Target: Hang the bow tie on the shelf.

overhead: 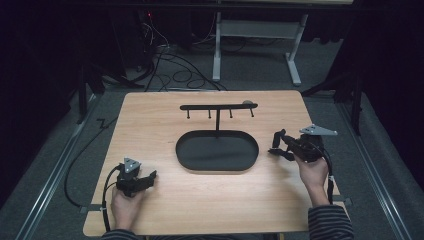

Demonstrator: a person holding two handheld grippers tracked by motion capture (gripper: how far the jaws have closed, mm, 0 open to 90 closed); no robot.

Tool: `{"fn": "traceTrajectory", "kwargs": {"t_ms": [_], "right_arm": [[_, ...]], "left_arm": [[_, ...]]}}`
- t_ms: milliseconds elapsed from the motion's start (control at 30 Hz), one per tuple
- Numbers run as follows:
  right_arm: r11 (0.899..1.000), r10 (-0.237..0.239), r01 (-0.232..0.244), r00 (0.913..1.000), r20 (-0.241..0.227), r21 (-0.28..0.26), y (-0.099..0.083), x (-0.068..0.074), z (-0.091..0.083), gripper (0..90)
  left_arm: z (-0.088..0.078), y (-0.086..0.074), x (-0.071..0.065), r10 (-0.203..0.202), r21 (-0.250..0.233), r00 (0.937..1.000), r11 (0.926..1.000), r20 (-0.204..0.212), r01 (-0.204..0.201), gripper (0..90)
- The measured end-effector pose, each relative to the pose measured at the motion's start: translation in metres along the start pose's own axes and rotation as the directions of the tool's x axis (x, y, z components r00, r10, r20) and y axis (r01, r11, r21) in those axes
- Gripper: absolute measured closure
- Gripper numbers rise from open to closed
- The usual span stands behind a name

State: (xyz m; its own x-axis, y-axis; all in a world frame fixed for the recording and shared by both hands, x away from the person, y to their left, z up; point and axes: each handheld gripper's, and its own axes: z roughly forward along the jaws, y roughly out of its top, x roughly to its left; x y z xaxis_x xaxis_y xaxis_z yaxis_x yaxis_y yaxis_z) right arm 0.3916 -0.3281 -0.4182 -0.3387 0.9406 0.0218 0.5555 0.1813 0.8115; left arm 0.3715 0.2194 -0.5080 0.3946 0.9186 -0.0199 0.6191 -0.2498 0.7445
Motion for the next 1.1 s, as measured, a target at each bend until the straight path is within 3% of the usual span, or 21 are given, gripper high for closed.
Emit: {"fn": "traceTrajectory", "kwargs": {"t_ms": [633,1100], "right_arm": [[0.996,-0.074,0.071,0.9955,-0.059,-0.048,0.005,0.025,-0.033,90.0],[0.991,-0.117,0.108,0.9867,-0.113,-0.082,0.006,0.046,-0.043,90.0]], "left_arm": [[0.000,0.000,0.000,-0.001,-0.001,1.0000,1.0000,-0.001,0.001,30.6],[0.000,0.000,0.000,0.000,-0.001,1.0000,1.0000,-0.001,0.000,30.7]]}}
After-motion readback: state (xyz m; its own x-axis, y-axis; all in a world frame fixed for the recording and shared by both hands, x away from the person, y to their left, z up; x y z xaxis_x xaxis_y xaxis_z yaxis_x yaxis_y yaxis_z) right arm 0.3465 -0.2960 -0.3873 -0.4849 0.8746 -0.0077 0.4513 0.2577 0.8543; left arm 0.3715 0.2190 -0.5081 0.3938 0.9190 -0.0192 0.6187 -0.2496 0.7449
